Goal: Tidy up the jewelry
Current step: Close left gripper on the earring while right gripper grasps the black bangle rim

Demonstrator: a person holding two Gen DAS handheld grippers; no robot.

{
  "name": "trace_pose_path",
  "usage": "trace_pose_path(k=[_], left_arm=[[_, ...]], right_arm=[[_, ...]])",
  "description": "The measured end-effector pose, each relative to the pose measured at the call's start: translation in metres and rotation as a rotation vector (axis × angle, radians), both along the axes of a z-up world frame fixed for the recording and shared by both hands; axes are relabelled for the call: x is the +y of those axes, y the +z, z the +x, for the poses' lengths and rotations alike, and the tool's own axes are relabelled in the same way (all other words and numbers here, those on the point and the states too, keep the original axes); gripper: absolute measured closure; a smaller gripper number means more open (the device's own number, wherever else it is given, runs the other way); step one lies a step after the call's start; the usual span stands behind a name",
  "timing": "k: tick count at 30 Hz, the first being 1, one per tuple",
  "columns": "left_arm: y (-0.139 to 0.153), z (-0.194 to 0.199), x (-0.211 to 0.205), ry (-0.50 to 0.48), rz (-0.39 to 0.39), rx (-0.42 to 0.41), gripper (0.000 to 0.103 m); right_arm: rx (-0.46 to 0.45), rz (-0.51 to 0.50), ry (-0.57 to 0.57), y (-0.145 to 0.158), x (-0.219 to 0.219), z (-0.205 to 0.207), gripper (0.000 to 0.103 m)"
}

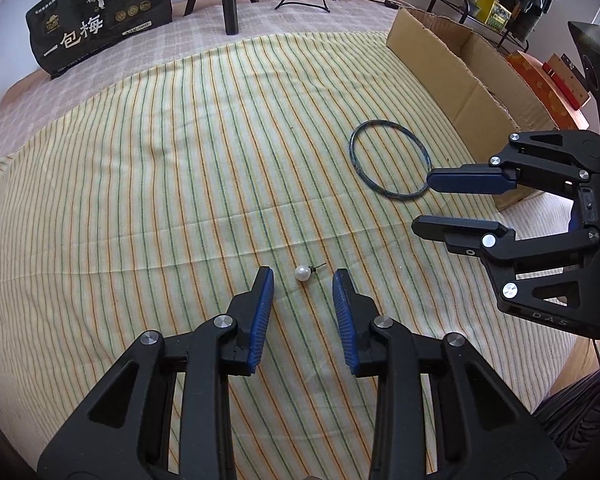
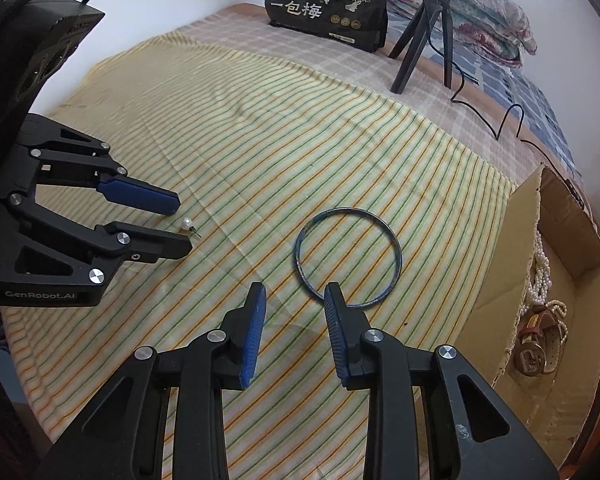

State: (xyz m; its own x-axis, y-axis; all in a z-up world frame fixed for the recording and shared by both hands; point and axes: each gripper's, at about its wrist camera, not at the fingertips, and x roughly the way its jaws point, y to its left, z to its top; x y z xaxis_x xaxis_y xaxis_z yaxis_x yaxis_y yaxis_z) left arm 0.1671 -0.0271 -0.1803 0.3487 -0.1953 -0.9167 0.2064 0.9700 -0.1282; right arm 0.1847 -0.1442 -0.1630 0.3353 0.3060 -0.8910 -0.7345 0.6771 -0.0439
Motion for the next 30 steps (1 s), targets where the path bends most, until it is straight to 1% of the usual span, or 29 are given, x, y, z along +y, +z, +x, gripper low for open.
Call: trace_pose_path(k=[3,4,8,10,12,15,19,21,23,25,30], left_arm=[[-0.001,0.001,-0.001,0.000,-0.003,-0.002,0.076],[-0.001,0.001,-0.001,0.001,-0.005,-0.003,0.079],[-0.002,0.003,-0.001,0.002,-0.008,-0.003,0.083],[-0.003,0.003,-0.001,0.000,-0.005,-0.002,0.090],[-0.003,0.004,0.001,0.002,-0.003,-0.002,0.093],[-0.004,0.004,0.004,0.008,-0.012,0.000,0.094],[-0.004,0.004,0.004,0.007,-0.006,-0.005,0.094],[-0.004,0.003,0.005,0.012,-0.009,-0.006,0.094],[-0.003,0.003,0.008,0.021,-0.009,-0.008,0.094],[-0.002,0.002,0.012,0.031,-0.011,-0.008,0.094],[-0.002,0.001,0.017,0.043,-0.018,-0.005,0.094]], right_arm=[[0.007,0.003,-0.009,-0.002,-0.001,0.003,0.075],[0.011,0.007,-0.012,-0.003,-0.001,0.005,0.075],[0.018,0.009,-0.017,-0.006,0.000,0.007,0.075],[0.017,0.001,-0.014,-0.008,0.002,0.007,0.075],[0.012,-0.015,-0.010,-0.012,0.005,0.007,0.075],[-0.005,-0.038,-0.002,-0.015,0.010,0.005,0.075],[-0.005,-0.040,-0.007,-0.018,0.011,0.005,0.075],[-0.007,-0.037,-0.010,-0.018,0.012,0.005,0.078],[-0.007,-0.034,-0.010,-0.018,0.013,0.004,0.084],[-0.004,-0.031,-0.004,-0.019,0.015,0.003,0.093],[-0.012,-0.037,0.004,-0.020,0.021,0.003,0.100]])
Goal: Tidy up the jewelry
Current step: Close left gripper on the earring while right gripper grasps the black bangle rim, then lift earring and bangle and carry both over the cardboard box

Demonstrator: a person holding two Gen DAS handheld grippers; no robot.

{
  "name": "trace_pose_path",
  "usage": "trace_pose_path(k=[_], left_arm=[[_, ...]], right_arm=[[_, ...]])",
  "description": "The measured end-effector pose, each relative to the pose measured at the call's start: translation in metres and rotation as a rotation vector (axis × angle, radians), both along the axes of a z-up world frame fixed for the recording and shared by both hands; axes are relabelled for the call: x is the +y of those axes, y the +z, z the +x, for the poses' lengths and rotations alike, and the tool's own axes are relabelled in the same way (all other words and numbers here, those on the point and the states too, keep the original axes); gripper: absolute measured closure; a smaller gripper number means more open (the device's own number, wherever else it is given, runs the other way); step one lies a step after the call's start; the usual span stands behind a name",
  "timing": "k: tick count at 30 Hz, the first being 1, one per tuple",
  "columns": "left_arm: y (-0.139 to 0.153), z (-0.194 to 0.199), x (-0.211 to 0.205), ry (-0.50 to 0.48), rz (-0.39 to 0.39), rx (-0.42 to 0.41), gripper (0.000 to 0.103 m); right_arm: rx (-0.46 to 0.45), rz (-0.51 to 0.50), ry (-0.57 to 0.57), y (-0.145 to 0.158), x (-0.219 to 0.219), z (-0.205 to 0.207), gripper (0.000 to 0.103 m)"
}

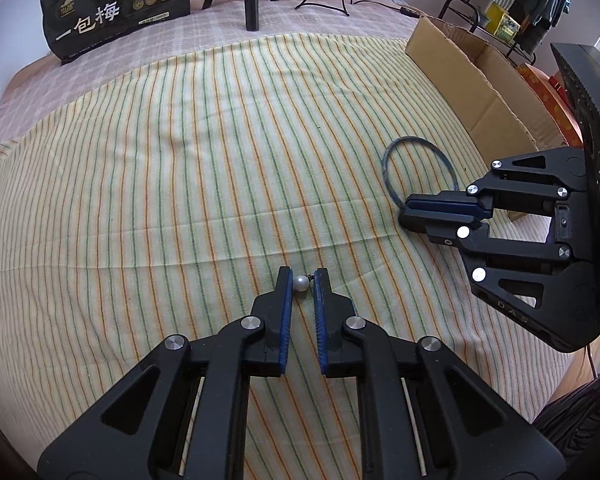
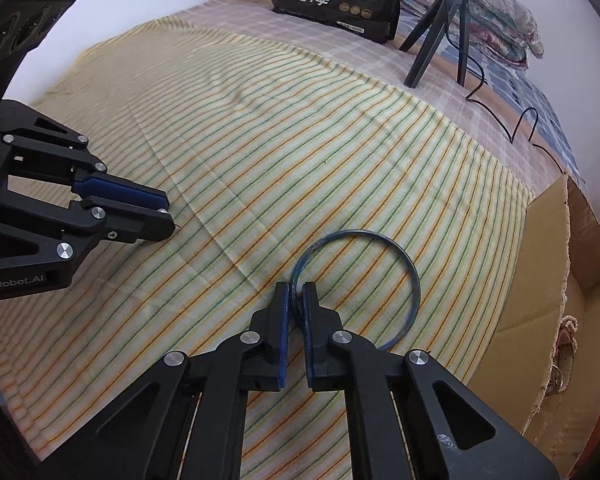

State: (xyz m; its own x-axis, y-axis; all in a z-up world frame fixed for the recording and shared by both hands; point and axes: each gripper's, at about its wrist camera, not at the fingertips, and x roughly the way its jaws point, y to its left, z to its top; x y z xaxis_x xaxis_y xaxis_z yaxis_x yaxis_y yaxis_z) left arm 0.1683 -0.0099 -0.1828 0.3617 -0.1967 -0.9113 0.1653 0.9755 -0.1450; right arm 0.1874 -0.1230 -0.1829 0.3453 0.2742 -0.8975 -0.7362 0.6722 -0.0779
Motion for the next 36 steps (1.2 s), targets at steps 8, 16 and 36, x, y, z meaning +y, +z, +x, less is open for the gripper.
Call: trace_pose_path(k=[8,16,36], left_arm=[[0.004,-0.002,0.003,0.013,-0.006,-0.011,0.094],[0.016,-0.005,0.007,0.031,-0.029,-0.040,0.094],[0.067,-0.005,0.006,0.053,-0.127,-0.133,0.094]], right_arm=[[0.039,0.087,-0.040,0.011,-0.007,0.006,0.100],[0.040,0.193,-0.091,0.035,-0.020,0.012,0.100],[-0.059,0.304,-0.154,0.089,-0.049,0.010,0.101]])
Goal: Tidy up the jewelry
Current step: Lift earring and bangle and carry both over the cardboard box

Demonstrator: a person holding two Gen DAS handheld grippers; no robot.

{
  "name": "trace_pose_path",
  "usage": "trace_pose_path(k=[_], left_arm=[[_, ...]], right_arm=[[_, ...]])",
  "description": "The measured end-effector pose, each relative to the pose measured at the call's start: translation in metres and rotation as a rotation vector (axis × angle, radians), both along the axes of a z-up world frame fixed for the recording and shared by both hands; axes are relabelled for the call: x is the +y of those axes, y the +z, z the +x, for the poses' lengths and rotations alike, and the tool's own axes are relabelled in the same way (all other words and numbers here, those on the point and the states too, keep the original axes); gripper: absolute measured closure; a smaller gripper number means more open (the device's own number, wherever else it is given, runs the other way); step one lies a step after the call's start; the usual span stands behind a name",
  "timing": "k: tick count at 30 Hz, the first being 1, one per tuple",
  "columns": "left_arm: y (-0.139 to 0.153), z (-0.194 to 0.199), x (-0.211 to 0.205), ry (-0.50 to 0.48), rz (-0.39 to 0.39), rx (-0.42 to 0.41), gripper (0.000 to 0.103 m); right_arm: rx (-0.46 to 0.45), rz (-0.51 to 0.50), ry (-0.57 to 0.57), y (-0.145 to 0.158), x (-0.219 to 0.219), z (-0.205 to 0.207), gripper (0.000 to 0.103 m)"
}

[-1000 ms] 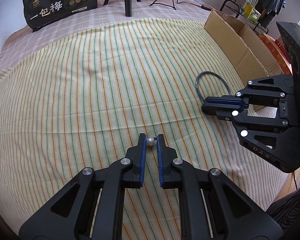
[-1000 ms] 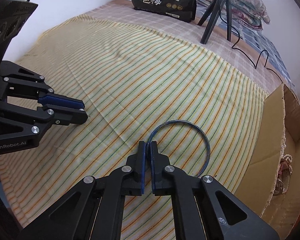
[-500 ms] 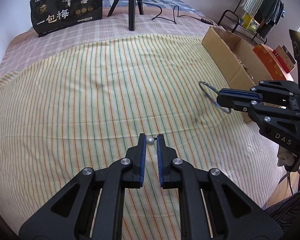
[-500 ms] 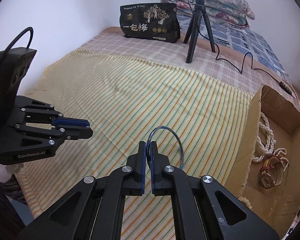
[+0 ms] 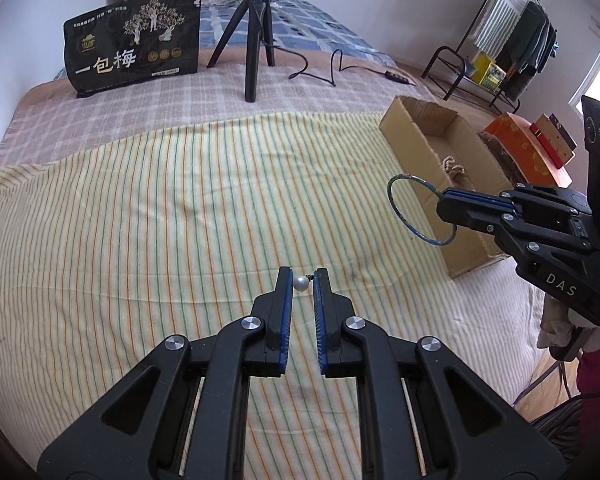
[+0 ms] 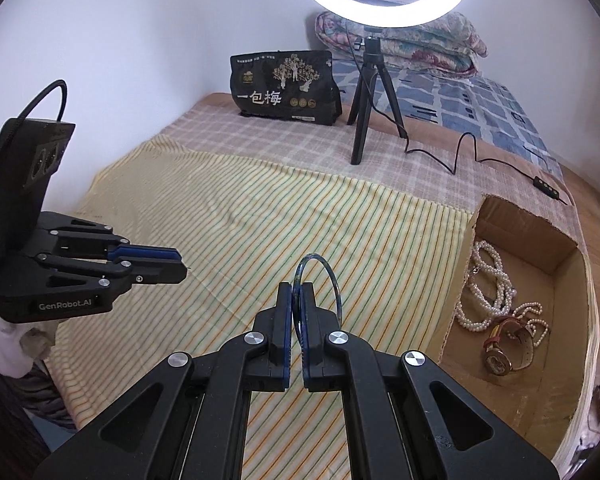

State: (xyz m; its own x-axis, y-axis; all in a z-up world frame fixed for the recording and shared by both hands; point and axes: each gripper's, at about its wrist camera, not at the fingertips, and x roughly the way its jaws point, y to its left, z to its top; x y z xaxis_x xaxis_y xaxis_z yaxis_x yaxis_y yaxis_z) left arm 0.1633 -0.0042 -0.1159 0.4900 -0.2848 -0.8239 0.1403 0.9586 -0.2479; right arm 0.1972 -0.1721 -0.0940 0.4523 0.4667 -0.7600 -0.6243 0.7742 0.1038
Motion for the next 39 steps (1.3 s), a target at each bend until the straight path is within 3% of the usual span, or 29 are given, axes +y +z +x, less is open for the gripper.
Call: trace_pose_path(k=[19,27,39], left_arm=[[0.046,0.006,-0.068,-0.092,-0.042,-0.107,0.094],[0.056,0.012,-0.114,-0.153,-0.049,-0.135,0.094],[0.048,0.027,-0.162,-0.204,-0.061,-0.129,0.094]], right_arm=[[-0.082,0.055,-0.162,0.040,-0.077,0.014,0.101],[-0.084,0.058,-0.252,0.040,-0.118,0.024,0.101],[-0.049,0.046,-0.334,0.028,-0.165,0.024,0.101]])
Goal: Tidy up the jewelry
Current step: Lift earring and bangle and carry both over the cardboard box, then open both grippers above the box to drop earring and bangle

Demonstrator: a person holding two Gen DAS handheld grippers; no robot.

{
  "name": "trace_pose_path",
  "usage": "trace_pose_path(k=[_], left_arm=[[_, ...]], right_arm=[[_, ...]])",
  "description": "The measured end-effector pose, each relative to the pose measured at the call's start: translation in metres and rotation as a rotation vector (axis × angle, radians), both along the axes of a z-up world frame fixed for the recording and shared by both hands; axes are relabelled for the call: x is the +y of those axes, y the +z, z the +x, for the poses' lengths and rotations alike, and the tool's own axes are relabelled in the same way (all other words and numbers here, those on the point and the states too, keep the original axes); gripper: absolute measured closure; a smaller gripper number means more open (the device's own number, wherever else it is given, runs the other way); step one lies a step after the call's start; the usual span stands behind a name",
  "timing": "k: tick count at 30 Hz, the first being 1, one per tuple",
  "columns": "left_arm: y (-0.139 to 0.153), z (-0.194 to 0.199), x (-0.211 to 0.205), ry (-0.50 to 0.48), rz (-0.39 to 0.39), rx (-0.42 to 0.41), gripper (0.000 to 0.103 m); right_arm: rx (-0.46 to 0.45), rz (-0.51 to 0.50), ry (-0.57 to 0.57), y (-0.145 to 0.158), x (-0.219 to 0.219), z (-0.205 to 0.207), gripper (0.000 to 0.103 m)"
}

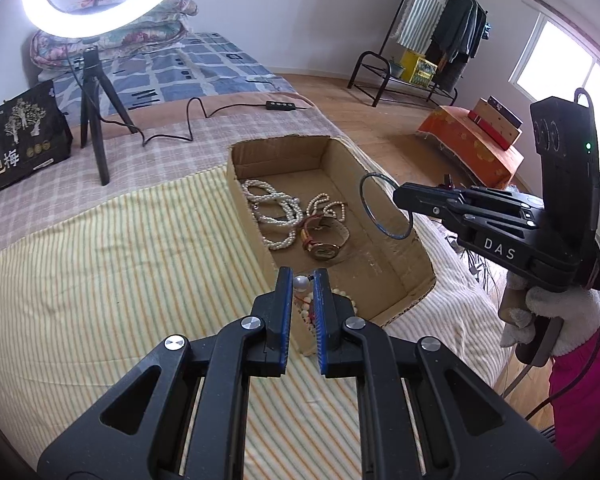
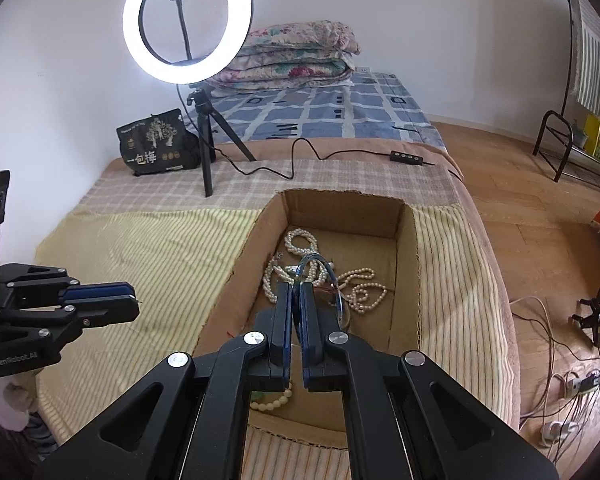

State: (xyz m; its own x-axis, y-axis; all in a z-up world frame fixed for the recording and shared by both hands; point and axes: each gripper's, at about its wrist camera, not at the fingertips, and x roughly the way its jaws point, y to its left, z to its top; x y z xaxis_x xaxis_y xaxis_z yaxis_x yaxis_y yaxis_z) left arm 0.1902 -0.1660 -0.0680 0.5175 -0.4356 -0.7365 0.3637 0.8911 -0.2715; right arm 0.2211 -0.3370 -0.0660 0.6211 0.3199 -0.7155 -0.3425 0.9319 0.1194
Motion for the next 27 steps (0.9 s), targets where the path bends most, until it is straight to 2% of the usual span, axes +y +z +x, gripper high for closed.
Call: trace_pose_path(k=[14,27], left_arm=[[-0.017,0.003,-0.044,-0.055,0.041,0.002,0.094],[-0.020,0.000,-0.066,-0.093,0.061,-0.018,0.094]], right_arm=[[0.062,0.022,-0.049,-0.023,-0.018,0.013,0.101],[0.078,0.043,-0.057,-0.027,-0.020,0.019,0.101]])
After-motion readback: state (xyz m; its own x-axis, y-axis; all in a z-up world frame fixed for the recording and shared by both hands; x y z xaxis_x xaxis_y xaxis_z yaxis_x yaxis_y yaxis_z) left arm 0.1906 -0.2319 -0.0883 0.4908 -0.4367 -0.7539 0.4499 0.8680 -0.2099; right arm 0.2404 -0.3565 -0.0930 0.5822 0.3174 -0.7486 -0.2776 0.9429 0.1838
